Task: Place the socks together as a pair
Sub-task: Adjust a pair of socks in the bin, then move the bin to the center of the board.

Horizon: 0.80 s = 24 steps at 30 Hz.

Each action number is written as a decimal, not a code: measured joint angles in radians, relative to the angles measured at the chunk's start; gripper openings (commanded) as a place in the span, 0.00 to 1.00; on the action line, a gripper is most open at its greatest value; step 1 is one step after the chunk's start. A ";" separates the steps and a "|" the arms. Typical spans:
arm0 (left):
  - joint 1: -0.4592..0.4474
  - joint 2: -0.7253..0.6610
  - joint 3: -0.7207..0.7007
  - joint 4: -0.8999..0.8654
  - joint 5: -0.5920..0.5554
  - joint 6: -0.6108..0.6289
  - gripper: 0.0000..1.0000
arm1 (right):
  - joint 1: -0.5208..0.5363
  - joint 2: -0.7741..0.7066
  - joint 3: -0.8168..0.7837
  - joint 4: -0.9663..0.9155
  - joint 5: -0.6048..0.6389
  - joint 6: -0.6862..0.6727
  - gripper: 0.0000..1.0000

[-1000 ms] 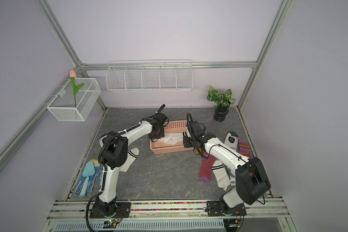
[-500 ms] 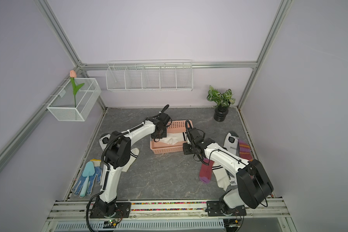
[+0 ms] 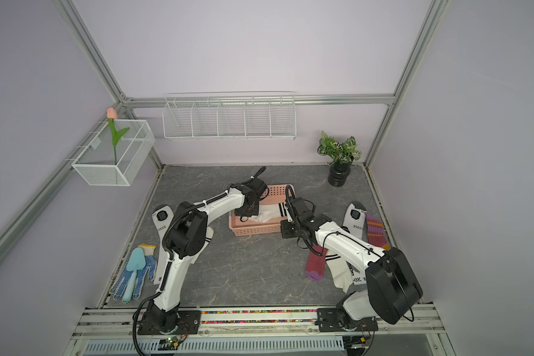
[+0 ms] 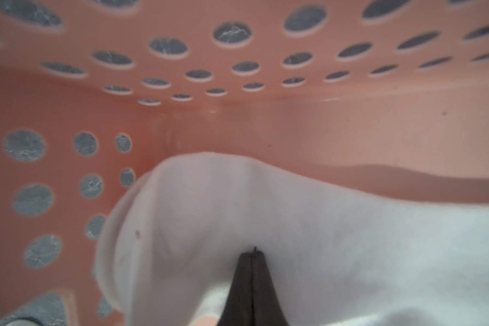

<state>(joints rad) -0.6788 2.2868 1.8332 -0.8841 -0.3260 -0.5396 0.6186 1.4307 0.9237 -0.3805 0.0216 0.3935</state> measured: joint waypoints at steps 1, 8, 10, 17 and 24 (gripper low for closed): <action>0.000 0.000 0.003 -0.005 -0.001 0.000 0.00 | 0.006 0.000 -0.003 0.004 -0.002 0.000 0.15; 0.013 -0.018 0.111 -0.089 0.008 0.007 0.04 | 0.046 0.014 -0.021 0.044 -0.020 0.014 0.15; 0.016 -0.052 0.145 -0.093 0.016 0.012 0.07 | 0.063 0.035 -0.021 0.068 -0.023 0.021 0.15; 0.021 -0.288 0.147 -0.080 0.024 0.009 0.07 | 0.121 0.151 -0.002 0.145 -0.023 0.045 0.12; 0.066 -0.531 -0.187 0.014 0.047 -0.047 0.11 | 0.143 0.279 0.105 0.196 -0.001 0.064 0.11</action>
<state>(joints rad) -0.6132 1.7561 1.6459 -0.8700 -0.2790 -0.5869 0.7612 1.7096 1.0286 -0.1848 0.0208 0.4572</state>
